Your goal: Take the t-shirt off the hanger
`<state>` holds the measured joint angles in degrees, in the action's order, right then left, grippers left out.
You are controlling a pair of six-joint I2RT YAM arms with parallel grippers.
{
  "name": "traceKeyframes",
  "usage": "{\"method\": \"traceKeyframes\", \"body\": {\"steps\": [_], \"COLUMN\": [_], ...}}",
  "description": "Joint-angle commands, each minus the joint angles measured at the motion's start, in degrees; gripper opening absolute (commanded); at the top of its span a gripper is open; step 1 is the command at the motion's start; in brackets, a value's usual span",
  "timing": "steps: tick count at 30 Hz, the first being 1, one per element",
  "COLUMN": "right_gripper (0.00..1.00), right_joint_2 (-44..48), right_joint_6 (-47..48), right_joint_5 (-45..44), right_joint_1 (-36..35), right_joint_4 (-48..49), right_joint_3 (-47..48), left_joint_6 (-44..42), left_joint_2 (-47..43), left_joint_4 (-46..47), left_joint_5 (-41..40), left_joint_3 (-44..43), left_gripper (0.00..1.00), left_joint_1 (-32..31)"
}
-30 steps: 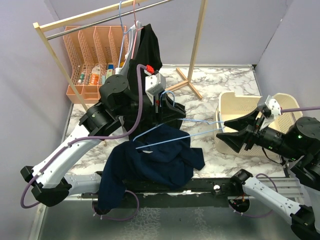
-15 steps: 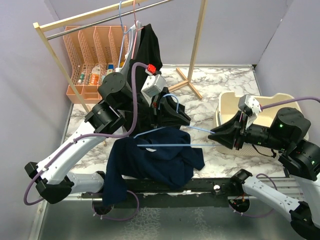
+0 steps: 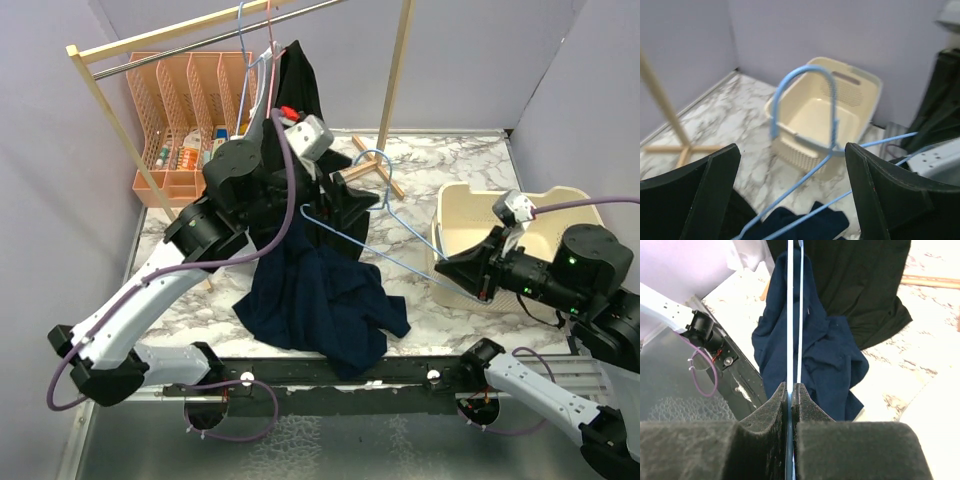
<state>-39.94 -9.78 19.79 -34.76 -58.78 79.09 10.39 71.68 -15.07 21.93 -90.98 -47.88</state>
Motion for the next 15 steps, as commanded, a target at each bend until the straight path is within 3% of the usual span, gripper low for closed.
{"method": "traceKeyframes", "body": {"steps": [1,8,15], "right_gripper": [0.01,0.01,0.01], "right_joint_2": [2.32,1.37,-4.63], "right_joint_6": [-3.87,-6.81,-8.07], "right_joint_5": [-6.74,-14.8,-26.81], "right_joint_1": [0.13,0.13,0.18], "right_joint_4": [-7.31,-10.23,5.41], "right_joint_3": [4.85,7.06,2.57], "left_joint_6": [-3.45,-4.64,-4.44], "left_joint_2": [-9.02,-21.72,-32.47], "left_joint_4": [1.82,6.61,3.82], "left_joint_5": [-21.34,-31.92,-36.55], "left_joint_3": [6.33,19.01,28.68], "left_gripper": [0.89,0.84,0.73], "left_joint_1": [-0.26,-0.22,-0.29]}}
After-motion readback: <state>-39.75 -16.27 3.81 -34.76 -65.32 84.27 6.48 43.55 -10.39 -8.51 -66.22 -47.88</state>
